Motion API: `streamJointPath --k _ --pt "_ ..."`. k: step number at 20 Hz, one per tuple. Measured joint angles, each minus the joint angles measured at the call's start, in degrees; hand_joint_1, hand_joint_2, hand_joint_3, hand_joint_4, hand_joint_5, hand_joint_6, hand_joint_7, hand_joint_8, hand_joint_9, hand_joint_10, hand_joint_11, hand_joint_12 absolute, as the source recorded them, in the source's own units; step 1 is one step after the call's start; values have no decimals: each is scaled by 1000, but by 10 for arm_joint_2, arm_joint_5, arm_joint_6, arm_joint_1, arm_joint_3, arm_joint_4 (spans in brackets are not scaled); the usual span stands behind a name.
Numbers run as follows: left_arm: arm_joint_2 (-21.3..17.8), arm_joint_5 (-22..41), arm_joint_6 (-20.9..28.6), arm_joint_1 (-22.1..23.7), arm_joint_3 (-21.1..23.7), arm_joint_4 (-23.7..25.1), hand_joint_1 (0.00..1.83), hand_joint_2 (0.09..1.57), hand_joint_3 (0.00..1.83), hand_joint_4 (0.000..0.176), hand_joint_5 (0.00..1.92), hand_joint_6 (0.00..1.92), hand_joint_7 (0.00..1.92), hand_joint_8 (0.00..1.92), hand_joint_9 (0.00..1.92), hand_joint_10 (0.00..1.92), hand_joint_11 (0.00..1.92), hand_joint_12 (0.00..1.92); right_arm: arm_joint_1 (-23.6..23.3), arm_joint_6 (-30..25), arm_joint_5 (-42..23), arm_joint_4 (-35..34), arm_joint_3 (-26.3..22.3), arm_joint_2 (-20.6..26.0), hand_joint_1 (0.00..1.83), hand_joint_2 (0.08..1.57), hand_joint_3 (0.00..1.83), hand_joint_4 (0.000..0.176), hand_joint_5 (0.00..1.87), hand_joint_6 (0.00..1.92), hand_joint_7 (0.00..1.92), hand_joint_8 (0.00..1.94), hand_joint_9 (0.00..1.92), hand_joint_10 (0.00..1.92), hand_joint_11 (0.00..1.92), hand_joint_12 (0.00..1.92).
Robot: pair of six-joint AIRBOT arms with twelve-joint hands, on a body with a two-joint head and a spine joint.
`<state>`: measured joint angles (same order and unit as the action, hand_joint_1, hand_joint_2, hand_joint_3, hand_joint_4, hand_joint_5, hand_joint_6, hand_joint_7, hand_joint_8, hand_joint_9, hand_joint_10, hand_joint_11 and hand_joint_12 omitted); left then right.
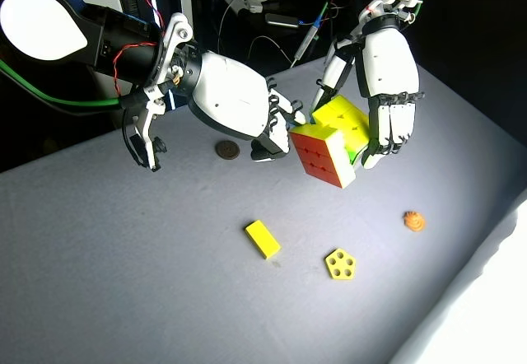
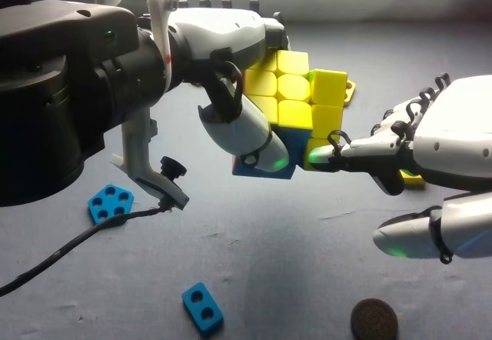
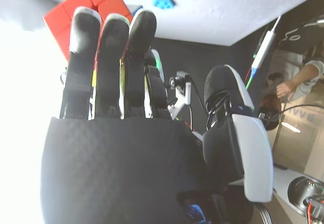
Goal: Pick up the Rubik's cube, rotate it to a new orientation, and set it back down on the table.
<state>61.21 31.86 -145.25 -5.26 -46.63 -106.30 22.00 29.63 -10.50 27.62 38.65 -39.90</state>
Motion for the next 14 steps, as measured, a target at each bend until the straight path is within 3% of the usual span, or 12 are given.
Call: streamJointPath --k 2,3,5,13,14 --pt "0 3 -1 0 -2 2 959 1368 5 0 526 1675 104 1918 202 1921 297 1921 -14 0 28 -13 0 -8 101 1307 0 0 159 11 479 1375 431 1839 403 1921" --pt "0 5 -2 0 -2 3 990 1417 7 0 486 1693 363 1916 236 1921 335 1921 -16 0 33 -17 5 -14 97 1305 0 0 160 11 477 1373 427 1843 388 1921" --pt "0 7 -2 0 -3 2 1027 1416 1 0 508 1618 439 1921 244 1921 342 1921 -16 0 37 -20 10 -20 73 1309 1 0 141 2 470 1377 410 1856 383 1921" --pt "0 10 -3 0 -3 2 1015 1424 2 0 484 1652 442 1921 228 1921 310 1921 -16 0 44 -26 19 -39 122 1304 0 0 142 0 476 1361 429 1820 412 1921" --pt "0 10 -3 0 -3 2 1009 1378 0 0 525 1651 195 1910 217 1921 298 1921 -16 0 45 -30 23 -43 94 1310 2 0 135 0 464 1373 415 1830 408 1921"
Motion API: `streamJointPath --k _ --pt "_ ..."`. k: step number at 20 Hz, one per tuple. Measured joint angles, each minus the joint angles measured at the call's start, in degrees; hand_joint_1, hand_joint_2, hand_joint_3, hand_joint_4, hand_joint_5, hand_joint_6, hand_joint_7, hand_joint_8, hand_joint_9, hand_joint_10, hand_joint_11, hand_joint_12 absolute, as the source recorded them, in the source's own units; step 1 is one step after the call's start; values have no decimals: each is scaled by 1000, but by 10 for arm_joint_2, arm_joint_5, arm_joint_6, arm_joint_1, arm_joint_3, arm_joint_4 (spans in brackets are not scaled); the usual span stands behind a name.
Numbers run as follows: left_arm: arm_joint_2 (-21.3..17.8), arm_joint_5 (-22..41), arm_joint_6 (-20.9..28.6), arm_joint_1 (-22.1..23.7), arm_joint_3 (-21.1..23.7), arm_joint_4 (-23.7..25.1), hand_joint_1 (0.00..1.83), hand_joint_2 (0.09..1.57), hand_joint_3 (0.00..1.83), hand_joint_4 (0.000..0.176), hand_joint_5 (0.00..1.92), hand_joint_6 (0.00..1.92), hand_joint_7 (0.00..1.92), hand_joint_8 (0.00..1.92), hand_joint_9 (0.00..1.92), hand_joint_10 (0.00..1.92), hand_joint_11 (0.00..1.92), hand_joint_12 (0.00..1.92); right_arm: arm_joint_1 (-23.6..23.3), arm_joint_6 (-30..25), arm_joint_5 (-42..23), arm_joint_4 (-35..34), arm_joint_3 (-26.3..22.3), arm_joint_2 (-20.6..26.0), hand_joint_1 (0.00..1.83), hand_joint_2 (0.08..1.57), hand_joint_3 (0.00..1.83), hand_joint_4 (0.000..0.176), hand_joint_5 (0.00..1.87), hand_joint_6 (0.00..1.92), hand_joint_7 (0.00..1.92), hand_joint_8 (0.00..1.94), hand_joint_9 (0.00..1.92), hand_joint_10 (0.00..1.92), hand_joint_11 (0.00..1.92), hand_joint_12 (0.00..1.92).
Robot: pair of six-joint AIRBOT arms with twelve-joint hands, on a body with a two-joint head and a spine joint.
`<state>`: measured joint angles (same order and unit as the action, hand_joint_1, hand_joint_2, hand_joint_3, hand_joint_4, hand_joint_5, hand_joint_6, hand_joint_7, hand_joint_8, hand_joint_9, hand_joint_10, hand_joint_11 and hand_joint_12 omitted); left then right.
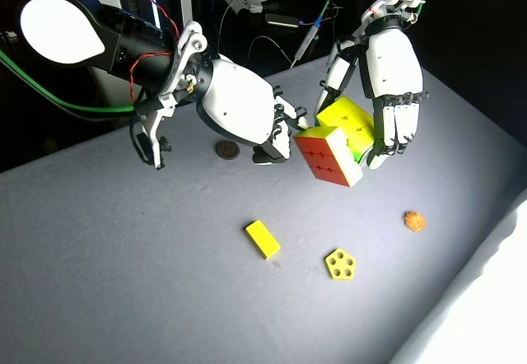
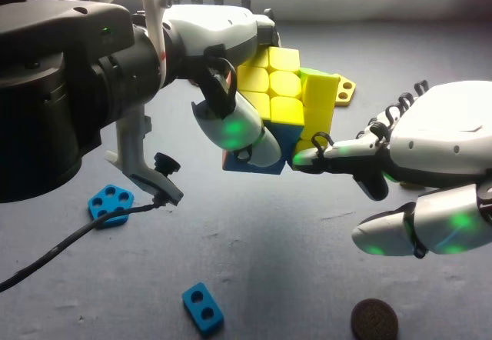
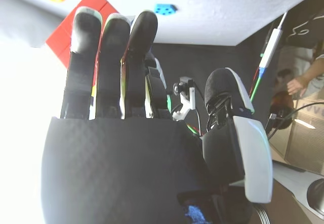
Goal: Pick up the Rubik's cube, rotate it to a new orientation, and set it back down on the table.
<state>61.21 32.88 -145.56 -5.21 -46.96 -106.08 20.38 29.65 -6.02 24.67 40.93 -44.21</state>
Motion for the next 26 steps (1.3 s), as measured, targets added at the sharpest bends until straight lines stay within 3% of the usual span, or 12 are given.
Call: streamJointPath --k 10,11,12,13,17,18,20,22,23,24,25,26 --pt "0 0 2 1 0 -2 999 1361 4 0 533 1658 113 1921 216 1921 318 1921 -6 0 15 -10 23 -21 96 1303 0 0 144 9 493 1336 430 1803 403 1921" --pt "0 1 2 0 0 -2 1022 1404 5 0 516 1621 372 1921 217 1921 321 1921 -6 0 15 -10 27 -23 120 1297 0 0 152 12 500 1335 438 1803 412 1921" --pt "0 3 2 0 0 -2 1039 1407 2 0 528 1587 428 1921 216 1921 319 1921 -6 0 14 -10 28 -26 112 1303 0 0 149 10 492 1331 427 1795 396 1921" --pt "0 3 2 1 0 -2 1025 1362 0 0 550 1613 195 1909 217 1921 319 1921 -6 0 14 -10 30 -28 98 1307 1 0 145 7 492 1334 436 1796 406 1921" --pt "0 2 4 1 0 -3 993 1366 3 0 529 1660 102 1919 205 1921 307 1921 -6 0 12 -11 43 -47 135 1300 0 0 145 6 500 1336 441 1793 400 1921" --pt "0 2 5 1 0 -3 1026 1401 4 0 520 1612 374 1921 225 1921 324 1921 -6 0 12 -11 44 -48 124 1303 0 0 150 8 490 1335 430 1799 382 1921" --pt "0 2 5 1 0 -3 1040 1408 2 0 522 1587 446 1921 242 1921 334 1921 -6 0 12 -11 45 -48 107 1309 2 0 136 1 479 1367 423 1830 393 1921" --pt "0 2 5 1 0 -3 1010 1358 0 0 544 1635 125 1917 212 1921 295 1921 -6 0 12 -11 45 -48 115 1305 0 0 136 1 477 1362 421 1818 396 1921" --pt "0 2 5 1 0 -3 1008 1357 0 0 543 1640 119 1920 212 1921 289 1921 -6 0 12 -11 45 -48 119 1304 0 0 135 1 487 1344 441 1791 420 1921" --pt "0 2 5 1 0 -3 1037 1407 4 0 516 1592 439 1921 230 1921 316 1921 -6 0 12 -11 46 -48 97 1304 0 0 145 5 491 1354 433 1807 423 1921" --pt "0 2 5 1 -1 -3 1006 1371 0 0 535 1633 190 1921 219 1921 308 1921 -3 0 10 -11 48 -49 103 1304 0 0 141 3 481 1362 417 1829 417 1921" --pt "0 2 6 1 -1 -3 1006 1371 0 0 535 1633 190 1921 219 1921 308 1921 -1 2 8 -11 48 -49 103 1304 0 0 141 3 481 1362 417 1829 417 1921"
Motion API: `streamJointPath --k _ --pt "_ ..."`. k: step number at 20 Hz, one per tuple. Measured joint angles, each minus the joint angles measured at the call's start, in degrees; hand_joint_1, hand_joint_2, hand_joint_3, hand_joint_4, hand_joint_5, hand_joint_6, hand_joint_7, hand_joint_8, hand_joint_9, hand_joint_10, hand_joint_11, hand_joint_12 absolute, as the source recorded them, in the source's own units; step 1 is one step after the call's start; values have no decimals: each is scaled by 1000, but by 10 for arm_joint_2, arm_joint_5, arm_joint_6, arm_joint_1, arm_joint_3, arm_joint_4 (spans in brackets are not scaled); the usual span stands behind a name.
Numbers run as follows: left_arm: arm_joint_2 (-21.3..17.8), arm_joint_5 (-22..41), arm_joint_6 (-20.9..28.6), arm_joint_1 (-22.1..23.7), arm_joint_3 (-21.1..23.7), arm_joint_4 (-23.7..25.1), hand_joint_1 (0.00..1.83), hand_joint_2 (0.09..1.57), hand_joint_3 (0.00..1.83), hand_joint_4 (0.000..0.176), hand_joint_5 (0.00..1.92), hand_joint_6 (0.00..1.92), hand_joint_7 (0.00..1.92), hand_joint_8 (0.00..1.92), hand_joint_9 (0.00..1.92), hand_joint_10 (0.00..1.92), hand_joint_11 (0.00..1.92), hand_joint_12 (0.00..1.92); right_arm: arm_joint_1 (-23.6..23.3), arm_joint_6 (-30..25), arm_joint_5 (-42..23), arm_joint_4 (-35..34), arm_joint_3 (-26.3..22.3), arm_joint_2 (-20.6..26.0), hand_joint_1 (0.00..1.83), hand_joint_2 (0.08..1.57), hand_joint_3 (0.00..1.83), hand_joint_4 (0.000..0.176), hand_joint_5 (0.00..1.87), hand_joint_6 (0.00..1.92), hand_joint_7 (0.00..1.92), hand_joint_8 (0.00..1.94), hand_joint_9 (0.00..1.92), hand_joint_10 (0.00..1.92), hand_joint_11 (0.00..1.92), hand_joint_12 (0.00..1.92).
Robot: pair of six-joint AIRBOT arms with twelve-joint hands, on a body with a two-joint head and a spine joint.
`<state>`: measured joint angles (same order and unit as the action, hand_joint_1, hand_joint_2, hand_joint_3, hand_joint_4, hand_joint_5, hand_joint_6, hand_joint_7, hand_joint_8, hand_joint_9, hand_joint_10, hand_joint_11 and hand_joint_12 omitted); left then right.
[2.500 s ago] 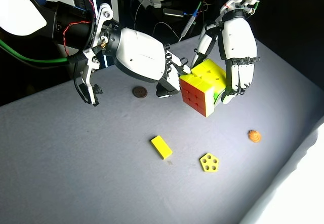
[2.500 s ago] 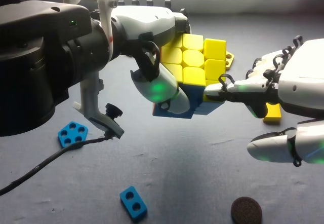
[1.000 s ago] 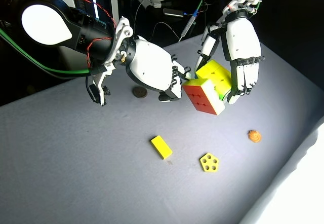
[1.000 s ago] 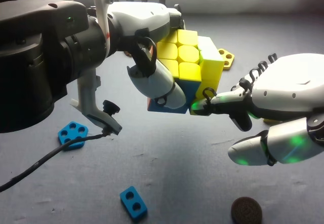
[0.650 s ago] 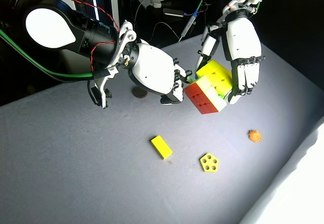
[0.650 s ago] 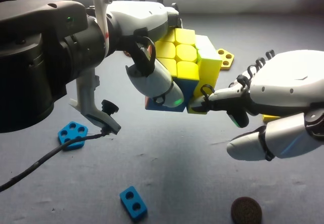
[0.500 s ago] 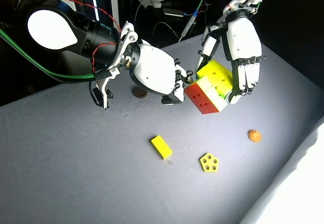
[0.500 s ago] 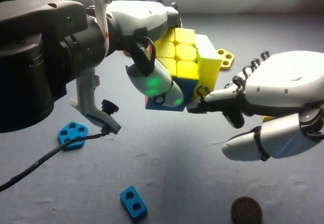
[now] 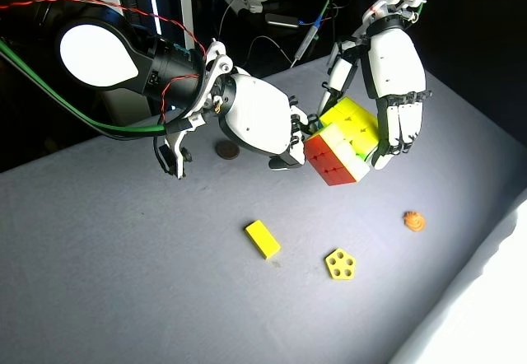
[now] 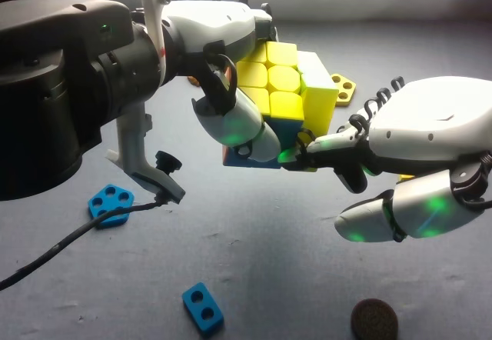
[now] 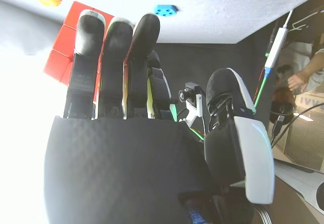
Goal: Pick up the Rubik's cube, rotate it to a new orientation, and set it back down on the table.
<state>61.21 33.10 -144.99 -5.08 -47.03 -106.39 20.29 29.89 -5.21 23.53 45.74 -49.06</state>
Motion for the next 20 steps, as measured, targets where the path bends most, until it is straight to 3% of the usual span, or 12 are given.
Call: streamJointPath --k 3,4,6,7,9,14,15,17,20 --pt "0 -7 5 0 0 -4 1008 1343 0 0 568 1606 122 1921 220 1921 312 1921 14 6 -2 0 2 0 114 1303 0 0 145 4 493 1362 429 1816 418 1921" --pt "0 -7 6 0 0 -4 1041 1391 1 0 533 1583 392 1921 246 1921 330 1921 14 6 -3 0 3 0 113 1301 0 0 146 4 485 1353 421 1810 404 1921" --pt "0 -7 6 0 0 -2 1055 1398 1 0 545 1548 442 1921 224 1921 313 1921 14 6 -5 0 7 -5 90 1310 3 0 120 1 474 1339 420 1795 406 1921" --pt "0 -7 5 0 0 -2 1028 1358 0 0 556 1603 184 1921 212 1921 318 1921 14 6 -4 0 7 -7 99 1307 1 0 127 5 482 1339 426 1799 391 1921" --pt "0 -4 5 0 0 -2 1023 1348 0 0 561 1611 120 1921 207 1921 313 1921 14 6 -5 0 14 -13 102 1311 2 0 107 3 463 1360 401 1830 372 1921" --pt "0 -6 8 2 0 -2 1022 1342 0 0 564 1609 118 1911 213 1921 298 1921 14 8 -3 -10 23 -18 97 1306 0 0 127 9 475 1355 422 1810 408 1921" --pt "0 -5 8 2 0 -2 1037 1393 4 0 531 1588 381 1919 228 1921 316 1921 14 9 -3 -10 23 -18 112 1303 0 0 138 12 493 1344 439 1792 417 1921" --pt "0 -5 8 2 0 -1 1013 1359 0 0 541 1638 129 1911 221 1921 311 1921 14 10 -3 -10 24 -18 118 1304 0 0 141 12 484 1354 421 1818 415 1921" --pt "0 -5 8 2 0 -2 991 1363 1 0 533 1655 98 1921 210 1921 301 1921 14 10 -10 -10 24 -18 125 1302 0 0 169 20 501 1346 444 1790 441 1921"
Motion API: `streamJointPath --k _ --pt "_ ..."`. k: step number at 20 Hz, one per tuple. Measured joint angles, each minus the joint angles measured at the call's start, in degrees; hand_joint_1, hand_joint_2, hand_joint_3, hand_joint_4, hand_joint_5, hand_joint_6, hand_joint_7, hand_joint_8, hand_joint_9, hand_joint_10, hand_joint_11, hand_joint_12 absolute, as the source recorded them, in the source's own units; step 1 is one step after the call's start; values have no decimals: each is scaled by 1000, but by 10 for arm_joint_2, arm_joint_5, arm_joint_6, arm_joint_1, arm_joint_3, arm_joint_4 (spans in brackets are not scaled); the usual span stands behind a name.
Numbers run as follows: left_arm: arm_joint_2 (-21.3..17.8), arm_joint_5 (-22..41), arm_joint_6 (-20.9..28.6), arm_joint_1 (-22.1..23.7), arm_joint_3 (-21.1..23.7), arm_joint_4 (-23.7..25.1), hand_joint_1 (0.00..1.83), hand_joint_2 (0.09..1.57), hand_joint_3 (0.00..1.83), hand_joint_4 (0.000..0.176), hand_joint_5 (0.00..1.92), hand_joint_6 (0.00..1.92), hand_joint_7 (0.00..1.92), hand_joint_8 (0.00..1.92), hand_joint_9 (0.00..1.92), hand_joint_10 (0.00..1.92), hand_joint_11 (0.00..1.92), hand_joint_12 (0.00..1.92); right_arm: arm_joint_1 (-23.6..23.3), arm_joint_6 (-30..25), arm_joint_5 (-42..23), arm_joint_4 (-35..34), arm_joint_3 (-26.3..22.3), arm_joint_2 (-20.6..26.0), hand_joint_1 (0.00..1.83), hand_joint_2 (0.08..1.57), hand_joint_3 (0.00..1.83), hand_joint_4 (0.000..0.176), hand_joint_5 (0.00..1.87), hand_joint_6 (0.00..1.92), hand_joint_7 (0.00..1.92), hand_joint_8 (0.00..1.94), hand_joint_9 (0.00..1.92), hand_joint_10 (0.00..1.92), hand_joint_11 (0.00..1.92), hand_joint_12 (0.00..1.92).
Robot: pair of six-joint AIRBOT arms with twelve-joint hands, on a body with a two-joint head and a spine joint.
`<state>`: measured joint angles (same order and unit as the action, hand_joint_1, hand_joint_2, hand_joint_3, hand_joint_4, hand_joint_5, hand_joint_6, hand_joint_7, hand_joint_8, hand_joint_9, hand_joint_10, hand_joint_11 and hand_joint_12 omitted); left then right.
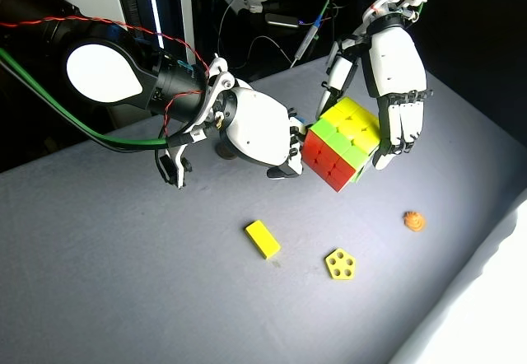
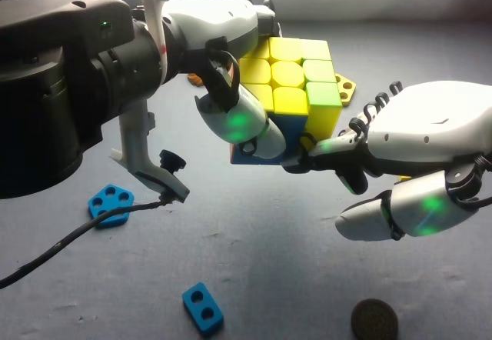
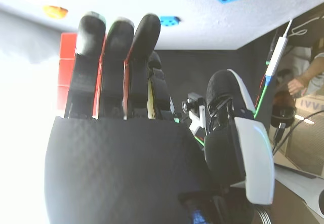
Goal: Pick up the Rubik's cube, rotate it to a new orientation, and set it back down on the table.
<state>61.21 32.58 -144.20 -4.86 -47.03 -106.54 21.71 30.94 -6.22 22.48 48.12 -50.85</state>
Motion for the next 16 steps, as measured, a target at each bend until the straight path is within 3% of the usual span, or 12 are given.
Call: streamJointPath --k 4,5,8,9,10,11,16 --pt "0 1 0 0 0 0 1014 1344 0 0 563 1611 156 1894 246 1921 322 1921 0 0 -6 0 4 -1 142 1301 0 0 159 12 503 1328 448 1763 419 1921" --pt "0 1 0 0 0 1 1017 1404 5 0 504 1634 388 1916 248 1921 319 1921 0 0 -8 0 6 -3 144 1297 0 0 166 14 504 1326 447 1760 415 1921" --pt "0 5 -2 0 -1 3 1017 1420 4 0 493 1643 438 1921 237 1921 318 1921 0 0 -11 -1 16 -12 137 1303 0 0 159 9 493 1351 423 1798 392 1921" --pt "0 6 -2 0 -1 3 1029 1415 1 0 514 1614 439 1921 238 1921 316 1921 0 0 -12 -1 19 -15 143 1300 0 0 163 10 500 1351 438 1796 405 1921" --pt "0 8 -2 0 -1 3 1015 1358 0 0 559 1605 217 1883 225 1921 309 1921 0 0 -12 -2 21 -16 129 1300 0 0 170 12 504 1348 445 1798 425 1921" --pt "0 8 -2 0 -1 3 1027 1341 0 0 574 1594 152 1890 224 1921 311 1921 0 0 -12 -2 21 -16 115 1298 0 0 162 8 514 1329 456 1783 437 1921" --pt "0 7 -1 0 -1 2 1001 1352 0 0 550 1637 124 1920 234 1921 337 1921 4 2 -17 -3 22 -16 116 1300 0 0 160 6 509 1324 452 1769 422 1921"
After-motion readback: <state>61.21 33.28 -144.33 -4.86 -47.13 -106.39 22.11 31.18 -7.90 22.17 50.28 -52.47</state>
